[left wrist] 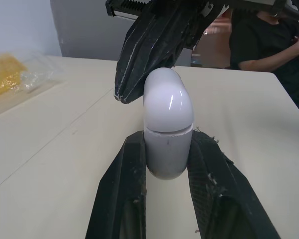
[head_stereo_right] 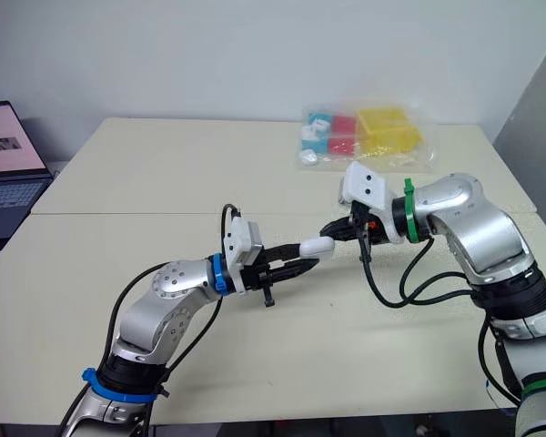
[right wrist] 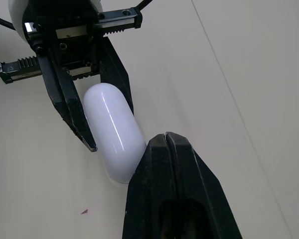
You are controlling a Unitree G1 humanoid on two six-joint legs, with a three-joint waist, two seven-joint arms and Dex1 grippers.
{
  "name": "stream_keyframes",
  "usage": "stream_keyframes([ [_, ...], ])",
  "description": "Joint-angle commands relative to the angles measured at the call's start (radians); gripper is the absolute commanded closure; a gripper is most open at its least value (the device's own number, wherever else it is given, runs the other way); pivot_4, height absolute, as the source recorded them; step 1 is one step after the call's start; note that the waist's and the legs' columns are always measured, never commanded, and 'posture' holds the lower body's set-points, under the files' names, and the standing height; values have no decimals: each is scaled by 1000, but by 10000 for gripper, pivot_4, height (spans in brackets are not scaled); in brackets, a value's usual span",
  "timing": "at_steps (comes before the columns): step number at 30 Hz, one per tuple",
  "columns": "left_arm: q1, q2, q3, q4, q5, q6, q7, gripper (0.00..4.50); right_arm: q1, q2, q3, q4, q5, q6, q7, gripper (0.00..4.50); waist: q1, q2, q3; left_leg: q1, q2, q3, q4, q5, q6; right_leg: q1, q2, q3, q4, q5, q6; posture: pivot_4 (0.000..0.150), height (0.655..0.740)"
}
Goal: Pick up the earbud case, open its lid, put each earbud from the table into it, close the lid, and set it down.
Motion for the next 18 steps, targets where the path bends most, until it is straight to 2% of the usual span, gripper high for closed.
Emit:
stream_keyframes([
  [1,-12,3,6,-29,-5,-17,1,37255,-21,13,-45,-25,12,-6,-13,45000,0,0,0,0,0,0,0,0,0,0,0,0,0,0,0,1500,7358],
  [11,-12,0,3,-25,1,-21,9,37255,-19,64,-80,-111,69,95,-64,45000,0,0,0,0,0,0,0,0,0,0,0,0,0,1,-1,1500,7358],
  [18,-16,-8,12,-26,-10,-10,20,37255,38,17,-61,-156,73,104,-41,45000,1,0,0,0,0,0,0,0,0,0,0,-1,0,1,-1,1500,7358],
])
